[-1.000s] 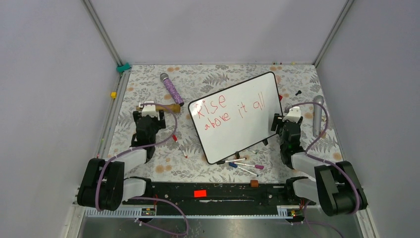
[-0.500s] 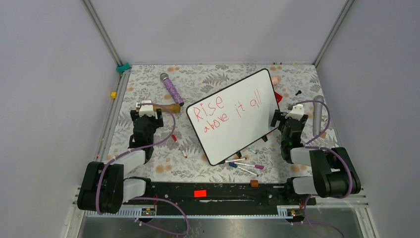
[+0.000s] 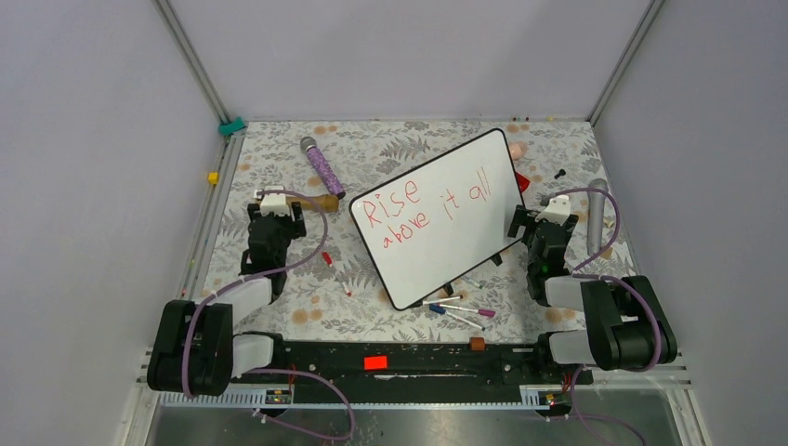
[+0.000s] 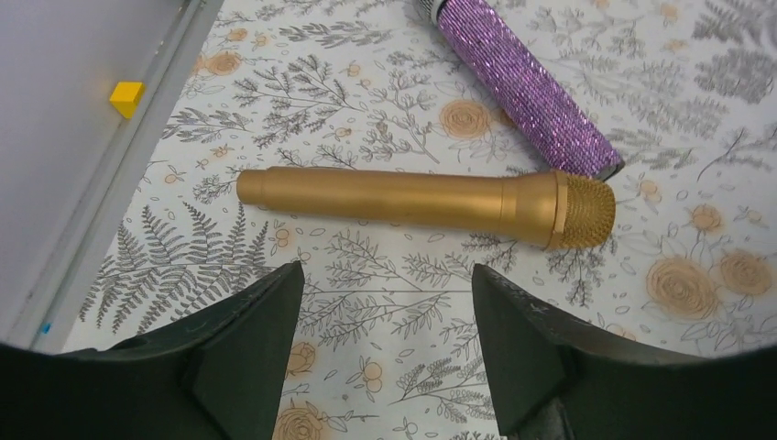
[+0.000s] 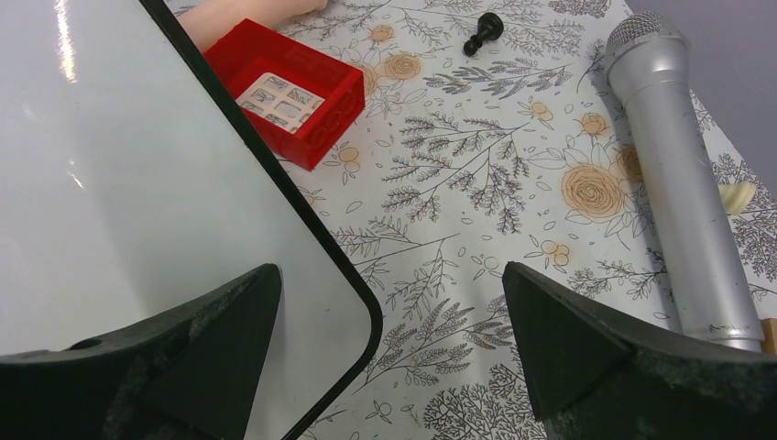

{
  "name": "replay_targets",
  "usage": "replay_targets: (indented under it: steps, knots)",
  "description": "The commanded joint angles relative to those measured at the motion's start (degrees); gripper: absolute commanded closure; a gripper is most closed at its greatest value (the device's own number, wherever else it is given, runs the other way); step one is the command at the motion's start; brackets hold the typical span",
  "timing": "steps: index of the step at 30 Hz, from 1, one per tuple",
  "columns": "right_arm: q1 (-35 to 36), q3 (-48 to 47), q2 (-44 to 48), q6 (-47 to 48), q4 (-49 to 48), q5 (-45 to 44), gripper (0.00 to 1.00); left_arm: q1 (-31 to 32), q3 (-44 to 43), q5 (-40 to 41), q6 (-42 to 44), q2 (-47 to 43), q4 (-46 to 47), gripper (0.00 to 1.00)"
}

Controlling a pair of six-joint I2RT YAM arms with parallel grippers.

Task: Write a sentence on the whiteboard
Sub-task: Reset both arms

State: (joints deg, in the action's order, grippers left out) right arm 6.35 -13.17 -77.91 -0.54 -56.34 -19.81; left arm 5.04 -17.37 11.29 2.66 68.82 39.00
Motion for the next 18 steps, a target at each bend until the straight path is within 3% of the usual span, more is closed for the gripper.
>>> replay_targets:
  steps: [1,6,7,13,14,15,18]
  knots:
    - [0.02,-1.33,-0.29,-0.51,-3.03,0.57,0.01,-2.84,0.69,-3.67,-7.27,0.16,9.72,0.32]
    - [-0.02,-1.32,-0.28,-0.45,-3.08,0.57,0.0,-3.83,4.33,-6.87,-6.31,8.68,24.33,0.33]
    - [-0.02,-1.33,-0.23,-0.47,-3.08,0.57,0.01,-3.68,2.53,-9.51,-5.2,7.95,18.09,0.34]
    - [-0.02,-1.33,-0.3,-0.45,-3.08,0.6,0.0,-2.98,2.9,-10.26,-4.42,8.09,19.67,0.33]
    - [-0.02,-1.33,-0.27,-0.39,-3.08,0.57,0.01,-2.94,2.85,-10.15,-4.41,8.08,19.43,0.11]
    - [-0.02,-1.33,-0.25,-0.43,-3.06,0.61,0.01,-2.93,2.86,-10.15,-4.44,8.16,19.78,0.02]
    - [0.03,-1.33,-0.3,-0.48,-3.04,0.59,0.01,-2.93,2.72,-10.15,-4.5,8.16,19.61,0.01]
